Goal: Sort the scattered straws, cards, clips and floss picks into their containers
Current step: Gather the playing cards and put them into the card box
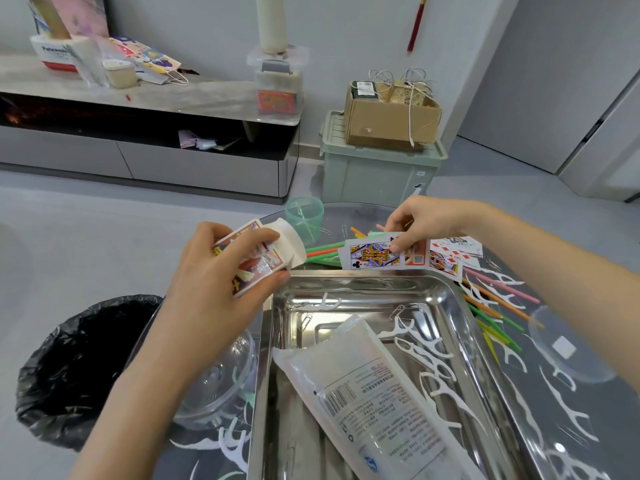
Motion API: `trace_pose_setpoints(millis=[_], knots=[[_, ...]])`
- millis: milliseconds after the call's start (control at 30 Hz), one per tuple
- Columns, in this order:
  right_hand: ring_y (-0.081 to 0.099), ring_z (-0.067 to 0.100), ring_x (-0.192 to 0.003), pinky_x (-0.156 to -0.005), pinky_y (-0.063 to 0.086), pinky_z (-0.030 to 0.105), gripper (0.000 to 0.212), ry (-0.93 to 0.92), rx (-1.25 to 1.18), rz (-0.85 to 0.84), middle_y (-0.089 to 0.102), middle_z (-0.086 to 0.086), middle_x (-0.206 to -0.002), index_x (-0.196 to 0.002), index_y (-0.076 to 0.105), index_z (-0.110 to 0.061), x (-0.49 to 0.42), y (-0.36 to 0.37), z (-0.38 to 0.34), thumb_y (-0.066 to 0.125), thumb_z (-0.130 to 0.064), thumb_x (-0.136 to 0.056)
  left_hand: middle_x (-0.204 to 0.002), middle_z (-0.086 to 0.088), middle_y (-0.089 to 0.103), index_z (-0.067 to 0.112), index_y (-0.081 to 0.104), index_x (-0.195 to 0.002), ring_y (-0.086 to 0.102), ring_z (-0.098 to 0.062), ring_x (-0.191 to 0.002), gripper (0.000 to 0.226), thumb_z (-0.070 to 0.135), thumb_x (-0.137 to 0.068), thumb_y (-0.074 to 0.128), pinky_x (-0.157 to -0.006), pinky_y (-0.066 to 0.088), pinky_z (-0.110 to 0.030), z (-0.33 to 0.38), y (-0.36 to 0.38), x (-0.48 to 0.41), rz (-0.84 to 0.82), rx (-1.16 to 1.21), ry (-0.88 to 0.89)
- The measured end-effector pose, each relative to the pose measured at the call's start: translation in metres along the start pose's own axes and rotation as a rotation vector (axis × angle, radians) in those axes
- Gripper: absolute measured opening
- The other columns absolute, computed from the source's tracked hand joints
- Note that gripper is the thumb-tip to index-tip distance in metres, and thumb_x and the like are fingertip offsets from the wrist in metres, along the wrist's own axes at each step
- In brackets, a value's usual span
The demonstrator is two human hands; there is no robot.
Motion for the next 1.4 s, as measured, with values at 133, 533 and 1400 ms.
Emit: trace_pose_setpoints(millis=[133,533,1400], knots=[[0.071,0.012,-0.075,-0.063,0.054,0.021,0.011,0.009,-0.08,0.047,0.074,-0.002,-0.085,-0.084,0.072,-0.025,0.019,-0.01,0.011,0.075,-0.016,-0.08,-0.109,0.007,0.04,0.044,0.055,-0.119,0.048,-0.013,-0.1,0.05,0.06,-0.072,0.055,-0.077,0.041,-0.019,0.002,0.0,-0.001,0.0,0.018,0.003],[0.063,0.007,-0.071,-0.062,0.054,0.019,0.017,0.002,-0.192,0.443,0.068,0.002,-0.09,-0.092,0.064,-0.015,0.095,-0.007,0.017,0.067,-0.001,-0.084,-0.107,0.006,0.041,0.039,0.058,-0.121,0.049,-0.006,-0.096,0.044,0.042,-0.078,0.069,-0.077,0.04,-0.013,0.02,0.002,0.0,-0.052,0.095,0.009],[0.06,0.007,-0.057,-0.047,0.047,0.013,0.011,0.396,-1.184,0.243,0.066,0.005,-0.076,-0.092,0.066,-0.004,0.191,0.121,0.022,0.057,0.001,-0.089,-0.106,0.003,0.042,0.042,0.058,-0.116,0.047,-0.004,-0.093,0.039,0.046,-0.079,0.07,-0.081,0.042,-0.016,0.085,-0.012,0.066,-0.1,0.237,0.1]])
Point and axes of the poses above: each hand's wrist, its own x-axis away from the middle knuckle, its own y-axis out of the palm, z = x × y, the point moved 1 cm from there along -x, towards the middle knuckle
